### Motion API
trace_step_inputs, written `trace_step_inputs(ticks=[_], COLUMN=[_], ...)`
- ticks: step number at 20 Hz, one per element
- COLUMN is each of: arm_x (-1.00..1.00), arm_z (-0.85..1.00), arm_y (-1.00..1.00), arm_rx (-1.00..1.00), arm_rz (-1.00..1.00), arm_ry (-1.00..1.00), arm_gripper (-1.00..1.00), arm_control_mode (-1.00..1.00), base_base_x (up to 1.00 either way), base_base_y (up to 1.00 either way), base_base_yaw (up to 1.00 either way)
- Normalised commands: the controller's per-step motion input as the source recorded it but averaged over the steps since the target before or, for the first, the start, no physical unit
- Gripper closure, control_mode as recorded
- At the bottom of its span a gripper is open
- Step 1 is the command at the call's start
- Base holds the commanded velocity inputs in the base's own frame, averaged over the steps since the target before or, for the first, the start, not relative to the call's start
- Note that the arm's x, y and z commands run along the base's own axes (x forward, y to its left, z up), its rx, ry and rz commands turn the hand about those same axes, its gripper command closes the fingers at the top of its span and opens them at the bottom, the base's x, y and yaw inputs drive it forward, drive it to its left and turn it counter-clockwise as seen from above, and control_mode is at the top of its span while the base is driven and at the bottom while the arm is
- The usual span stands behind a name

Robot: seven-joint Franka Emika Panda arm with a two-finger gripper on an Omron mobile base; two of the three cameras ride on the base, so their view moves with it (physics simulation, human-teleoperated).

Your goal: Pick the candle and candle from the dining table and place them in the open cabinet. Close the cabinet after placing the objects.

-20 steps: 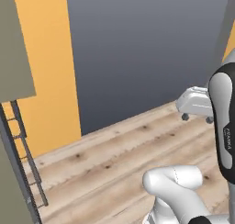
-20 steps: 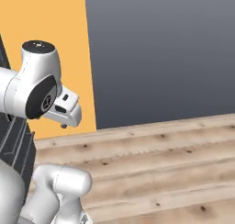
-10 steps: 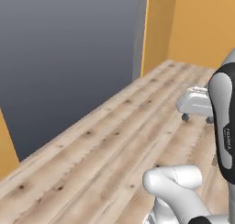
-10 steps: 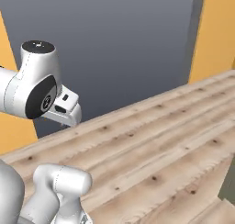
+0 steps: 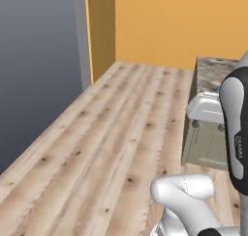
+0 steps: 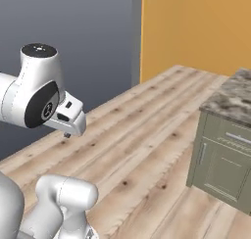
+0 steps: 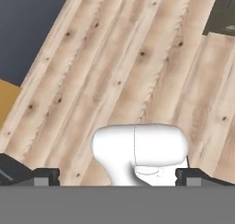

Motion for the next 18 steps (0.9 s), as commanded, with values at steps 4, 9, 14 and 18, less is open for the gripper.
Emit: trace_step_inputs(ticks=[4, 9, 14, 18], arm_x=[0.0, 0.0, 0.0, 0.0], arm_z=[0.0, 0.0, 0.0, 0.0], arm_y=[0.0, 0.0, 0.0, 0.0], arm_rx=[0.0, 0.0, 0.0, 0.0], arm_rz=[0.0, 0.0, 0.0, 0.0], arm_ry=[0.0, 0.0, 0.0, 0.0], arm_gripper=[-1.0, -1.0, -1.0, -1.0], arm_control_mode=[1.0, 1.0, 1.0, 1.0], base_base_x=[0.36, 0.32, 0.18, 0.13], base_base_y=[-0.47, -0.62, -0.84, -0.92], base_base_yaw=[-0.15, 0.0, 0.0, -0.01])
